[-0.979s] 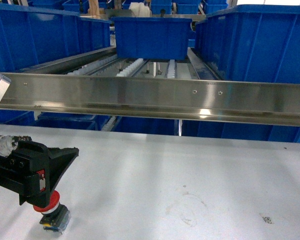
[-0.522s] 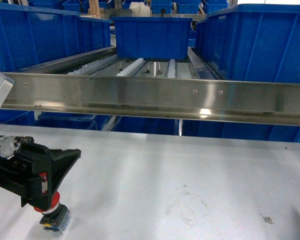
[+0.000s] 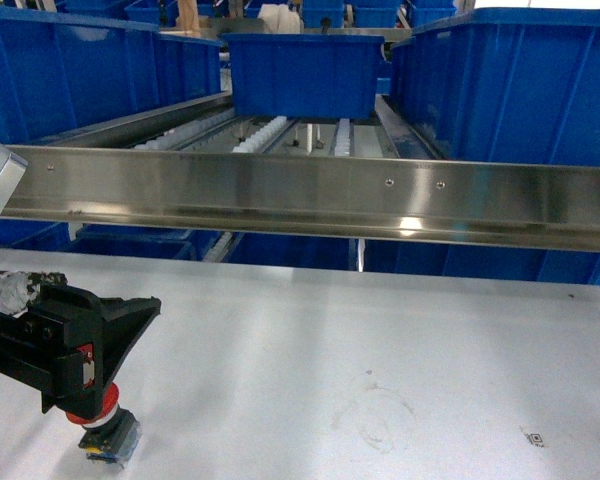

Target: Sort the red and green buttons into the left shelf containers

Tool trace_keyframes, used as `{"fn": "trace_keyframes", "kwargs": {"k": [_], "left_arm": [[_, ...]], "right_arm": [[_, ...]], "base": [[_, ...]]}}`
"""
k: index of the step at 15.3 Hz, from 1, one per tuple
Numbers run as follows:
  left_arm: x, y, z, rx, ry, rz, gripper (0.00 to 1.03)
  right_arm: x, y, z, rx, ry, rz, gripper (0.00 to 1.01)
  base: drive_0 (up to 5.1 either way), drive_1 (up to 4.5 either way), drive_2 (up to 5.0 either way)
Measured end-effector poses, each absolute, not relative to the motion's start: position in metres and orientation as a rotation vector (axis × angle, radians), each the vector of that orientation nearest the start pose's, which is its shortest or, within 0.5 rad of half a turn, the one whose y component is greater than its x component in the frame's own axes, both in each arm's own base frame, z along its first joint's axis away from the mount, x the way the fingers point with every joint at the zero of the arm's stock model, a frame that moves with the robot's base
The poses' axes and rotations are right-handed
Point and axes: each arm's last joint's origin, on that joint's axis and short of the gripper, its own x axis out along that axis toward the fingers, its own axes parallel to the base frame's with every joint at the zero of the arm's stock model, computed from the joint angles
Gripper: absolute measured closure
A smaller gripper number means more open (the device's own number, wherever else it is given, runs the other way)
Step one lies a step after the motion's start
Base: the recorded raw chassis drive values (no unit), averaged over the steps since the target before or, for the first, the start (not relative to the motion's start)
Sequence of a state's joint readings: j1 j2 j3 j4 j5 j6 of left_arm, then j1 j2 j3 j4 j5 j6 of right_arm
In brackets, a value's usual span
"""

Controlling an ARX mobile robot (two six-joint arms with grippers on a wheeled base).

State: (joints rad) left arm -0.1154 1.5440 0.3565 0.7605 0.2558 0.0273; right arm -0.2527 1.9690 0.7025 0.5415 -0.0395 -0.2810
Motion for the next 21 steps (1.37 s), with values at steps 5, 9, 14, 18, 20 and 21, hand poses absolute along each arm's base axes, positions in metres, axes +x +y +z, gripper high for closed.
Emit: {"fn": "trace_keyframes", "kwargs": {"k": [5, 9, 14, 18, 20, 21], "left_arm": [[0.245, -0.036, 0.123, -0.004, 0.423, -0.371, 0.05], [0.245, -0.036, 0.123, -0.004, 0.423, -0.371, 0.05], [0.245, -0.036, 0.123, -0.004, 0.423, -0.371, 0.05], [0.245, -0.036, 0.123, -0.004, 0.423, -0.372, 0.05], [0.245, -0.036, 0.123, -0.004, 0.423, -0.371, 0.05], [0.245, -0.036, 0.123, -0.004, 0.423, -0.371, 0.05]], "right_arm": [[0.337, -0.098, 0.048, -0.145, 0.797, -0.136, 0.03], [0.334, -0.103, 0.047, -0.135, 0.818, -0.152, 0.11], [0.332, -0.093, 0.042, -0.137, 0.836, -0.118, 0.64], [0.328, -0.091, 0.041, -0.130, 0.824, -0.118, 0.74], [0.320, -0.086, 0.043, -0.111, 0.814, -0.097, 0.74], [0.315, -0.082, 0.046, -0.098, 0.798, -0.081, 0.74]], "base": [[0.0, 0.00, 0.0], [0.0, 0.00, 0.0], [0.0, 0.00, 0.0], [0.0, 0.00, 0.0], [0.0, 0.00, 0.0], [0.0, 0.00, 0.0]]}}
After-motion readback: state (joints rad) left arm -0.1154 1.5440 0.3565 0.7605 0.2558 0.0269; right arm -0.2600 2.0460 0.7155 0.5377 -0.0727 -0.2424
